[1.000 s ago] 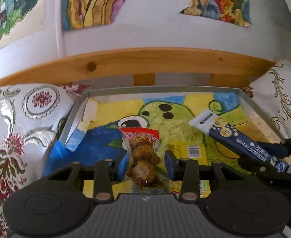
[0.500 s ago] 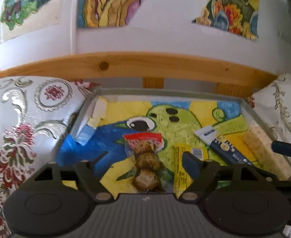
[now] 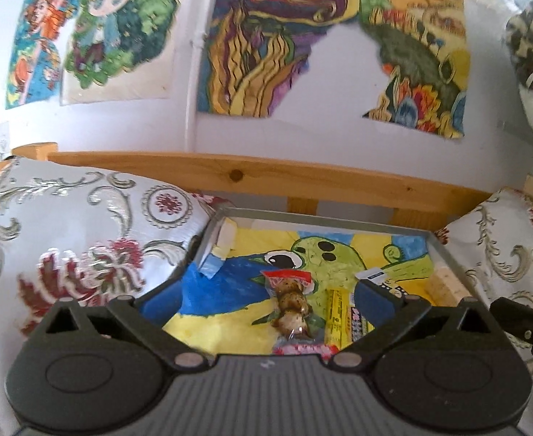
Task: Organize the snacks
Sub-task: 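Lower blue packet into tray, open right tool while left tool releases red-topped bag, then lift both tools out of the tray and move back to the snack pile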
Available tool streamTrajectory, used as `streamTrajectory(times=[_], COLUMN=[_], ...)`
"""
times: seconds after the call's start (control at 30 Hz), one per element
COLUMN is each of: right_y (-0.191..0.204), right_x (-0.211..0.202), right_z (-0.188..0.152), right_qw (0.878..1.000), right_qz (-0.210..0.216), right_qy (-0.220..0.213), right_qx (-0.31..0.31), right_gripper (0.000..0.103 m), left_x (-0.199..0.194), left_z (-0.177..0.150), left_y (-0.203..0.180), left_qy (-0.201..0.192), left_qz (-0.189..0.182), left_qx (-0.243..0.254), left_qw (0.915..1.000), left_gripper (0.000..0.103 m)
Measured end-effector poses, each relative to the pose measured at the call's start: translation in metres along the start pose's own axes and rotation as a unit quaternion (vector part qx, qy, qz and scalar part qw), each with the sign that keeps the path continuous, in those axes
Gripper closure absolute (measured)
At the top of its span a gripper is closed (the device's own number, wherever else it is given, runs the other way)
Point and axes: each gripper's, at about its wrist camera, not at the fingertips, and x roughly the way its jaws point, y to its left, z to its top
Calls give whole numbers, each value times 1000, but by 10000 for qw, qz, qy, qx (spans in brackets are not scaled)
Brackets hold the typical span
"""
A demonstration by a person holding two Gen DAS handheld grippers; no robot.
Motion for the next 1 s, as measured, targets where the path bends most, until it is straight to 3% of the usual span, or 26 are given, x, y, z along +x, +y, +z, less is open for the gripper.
streamTrajectory(times=[0.43, 0.63, 1.0], right_y=[27, 39, 55], right_x=[-89, -123, -161], right_z=[-9, -22, -55], right_qw=[9991, 9986, 9997], right_qz=[10, -19, 15], right_qy=[-357, -422, -107], right_qx=[-234, -315, -230], right_gripper=[1, 1, 1], left_x=[-74, -97, -143], left_z=[-26, -42, -74], left_y=[13, 21, 31], left_qy=[-136, -24, -33], left_qz=[91, 138, 135], left_qx=[-76, -193, -47], left_qw=[9998, 9997, 9999], left_gripper=[1, 1, 1])
